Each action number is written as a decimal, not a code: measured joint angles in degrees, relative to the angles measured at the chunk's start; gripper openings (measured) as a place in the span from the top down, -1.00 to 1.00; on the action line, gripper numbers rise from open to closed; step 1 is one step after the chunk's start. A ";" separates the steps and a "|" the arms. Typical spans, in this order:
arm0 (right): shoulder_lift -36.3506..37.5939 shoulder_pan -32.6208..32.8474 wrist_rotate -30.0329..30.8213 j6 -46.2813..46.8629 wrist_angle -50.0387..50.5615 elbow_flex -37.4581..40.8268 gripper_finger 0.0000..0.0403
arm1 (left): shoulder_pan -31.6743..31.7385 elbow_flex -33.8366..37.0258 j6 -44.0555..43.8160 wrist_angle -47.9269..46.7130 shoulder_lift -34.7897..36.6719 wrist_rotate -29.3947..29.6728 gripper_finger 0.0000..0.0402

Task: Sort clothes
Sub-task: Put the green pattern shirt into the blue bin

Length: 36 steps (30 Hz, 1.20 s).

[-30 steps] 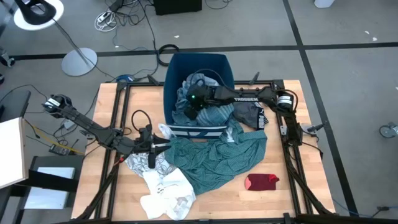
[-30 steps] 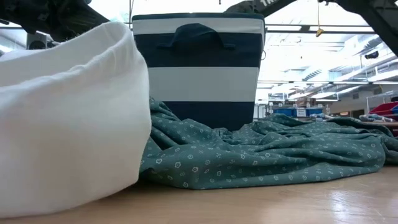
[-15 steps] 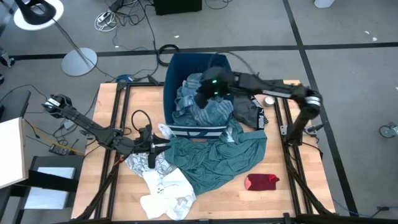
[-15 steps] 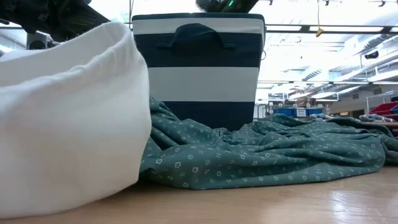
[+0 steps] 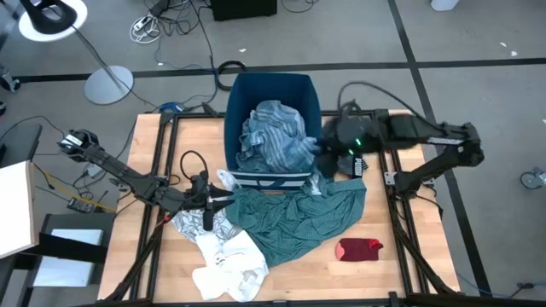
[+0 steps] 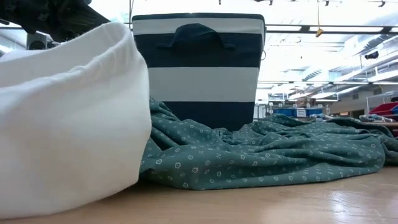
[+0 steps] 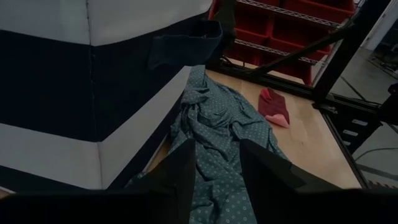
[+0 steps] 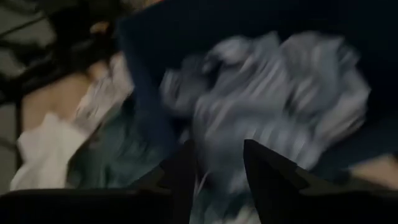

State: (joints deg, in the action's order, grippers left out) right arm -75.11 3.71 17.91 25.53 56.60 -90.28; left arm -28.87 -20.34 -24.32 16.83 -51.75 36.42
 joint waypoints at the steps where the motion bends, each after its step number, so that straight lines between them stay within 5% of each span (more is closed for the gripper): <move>1: 1.06 2.32 0.86 1.92 0.62 1.51 0.33 | 0.00 0.00 -0.01 0.01 0.00 0.01 0.35; 9: 5.07 18.44 5.42 9.35 -0.59 18.21 0.34 | 0.00 0.00 0.00 0.00 0.00 -0.01 0.35; 15: 3.06 23.31 4.62 10.46 -13.70 31.79 0.33 | 0.01 0.00 -0.32 0.01 0.00 -0.02 0.35; 27: -11.80 22.78 5.71 2.62 -44.63 48.08 0.34 | 0.01 0.00 -0.47 0.01 0.00 -0.02 0.35; 33: -22.72 20.54 8.87 3.76 -55.65 49.26 0.35 | -0.01 0.00 -0.49 0.01 0.00 -0.02 0.35; 36: -25.73 20.11 8.53 5.73 -59.88 48.63 0.54 | 0.00 0.00 -0.51 0.02 0.00 -0.02 0.35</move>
State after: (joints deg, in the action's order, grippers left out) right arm -100.85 23.81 26.44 31.26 -3.27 -41.65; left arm -28.87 -20.34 -24.83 16.86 -51.75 36.40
